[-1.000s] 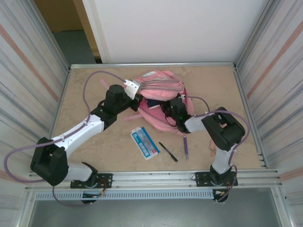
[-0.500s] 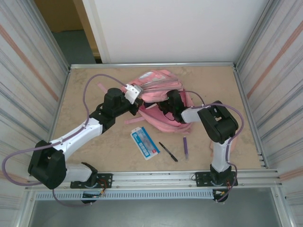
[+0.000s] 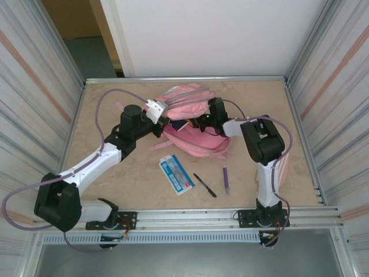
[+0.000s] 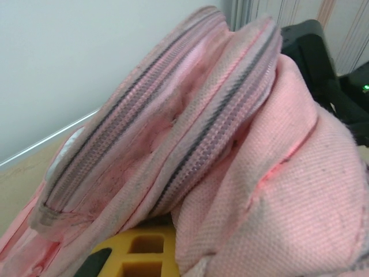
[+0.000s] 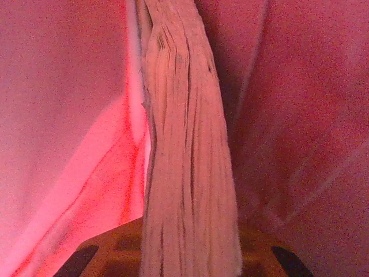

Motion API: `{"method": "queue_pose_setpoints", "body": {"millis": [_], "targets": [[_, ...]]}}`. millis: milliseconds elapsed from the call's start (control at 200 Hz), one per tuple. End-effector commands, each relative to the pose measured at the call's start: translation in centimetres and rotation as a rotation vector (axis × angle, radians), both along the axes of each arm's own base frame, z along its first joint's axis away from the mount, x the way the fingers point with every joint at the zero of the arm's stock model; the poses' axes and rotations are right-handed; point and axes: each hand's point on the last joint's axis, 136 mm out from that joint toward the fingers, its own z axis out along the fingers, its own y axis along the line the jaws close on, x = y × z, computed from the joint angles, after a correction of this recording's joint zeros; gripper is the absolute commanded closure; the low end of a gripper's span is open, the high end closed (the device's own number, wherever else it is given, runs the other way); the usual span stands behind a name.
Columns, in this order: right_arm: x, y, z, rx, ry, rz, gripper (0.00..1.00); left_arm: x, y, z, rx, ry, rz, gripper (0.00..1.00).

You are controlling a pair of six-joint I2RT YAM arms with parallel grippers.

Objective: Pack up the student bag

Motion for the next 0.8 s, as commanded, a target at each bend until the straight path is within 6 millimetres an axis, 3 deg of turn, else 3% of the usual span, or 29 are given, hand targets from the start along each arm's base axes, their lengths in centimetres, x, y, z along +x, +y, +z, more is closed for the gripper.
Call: {"method": "queue_pose_setpoints", "body": {"millis": [0,90,180,536,797], "targets": [[-1.0,-0.7,-1.8,-0.035,0.090,0.074,0.99,-1.2,-1.0,5.9,-0.083,-0.183,-0.093,1.00],[0.1,-2.0,-2.1,-0.023,0.110,0.031,0.83,-1.2,-1.0,5.2,-0.078,-0.177,-0.090,1.00],[0.9,-3.3,-2.2,-0.027,0.104,-0.014,0.77,-1.1,-1.0,4.7,-0.064,-0.161,-0.087,1.00],[0.9,-6.3,1.8,-0.026,-0.017,-0.090,0.66,0.5,0.4,1.8,-0.022,-0.083,0.031,1.00],[-0.8,-6.9,2.5,-0.022,-0.024,-0.090,0.60,0.6,0.2,1.3,-0.045,-0.057,0.034,1.00]]}}
